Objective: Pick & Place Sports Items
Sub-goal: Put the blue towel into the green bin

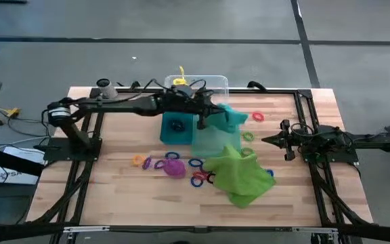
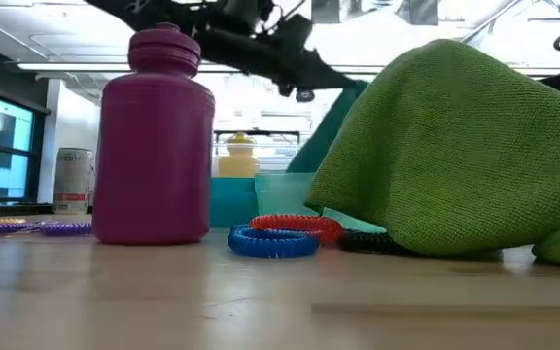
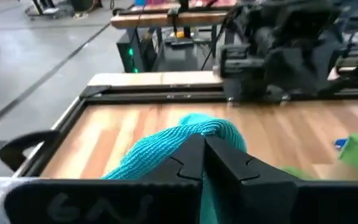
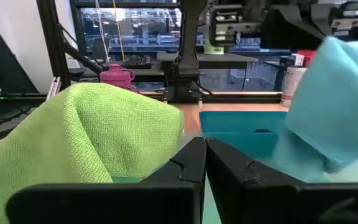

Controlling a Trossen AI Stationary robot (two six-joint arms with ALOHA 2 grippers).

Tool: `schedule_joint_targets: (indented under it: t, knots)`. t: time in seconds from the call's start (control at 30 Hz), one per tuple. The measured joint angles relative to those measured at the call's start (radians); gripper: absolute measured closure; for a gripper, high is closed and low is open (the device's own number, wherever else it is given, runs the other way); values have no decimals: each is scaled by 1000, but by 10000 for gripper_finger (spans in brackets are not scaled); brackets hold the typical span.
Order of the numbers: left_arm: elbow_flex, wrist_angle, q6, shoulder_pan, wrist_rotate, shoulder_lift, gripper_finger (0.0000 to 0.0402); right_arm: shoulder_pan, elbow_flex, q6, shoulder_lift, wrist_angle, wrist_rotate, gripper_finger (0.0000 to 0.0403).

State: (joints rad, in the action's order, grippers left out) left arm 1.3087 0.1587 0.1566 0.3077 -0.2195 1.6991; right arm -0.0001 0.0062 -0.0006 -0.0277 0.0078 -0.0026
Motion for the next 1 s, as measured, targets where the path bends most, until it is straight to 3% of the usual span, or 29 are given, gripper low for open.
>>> schedule_joint_targets:
  t: [0.37,1.0]
  knots:
    - [-3,-63,-45,45,-61,1,401,0,0,0,0,0,0,402]
    - [-3,-168,-49,13,-59,1,401,0,0,0,0,0,0,402]
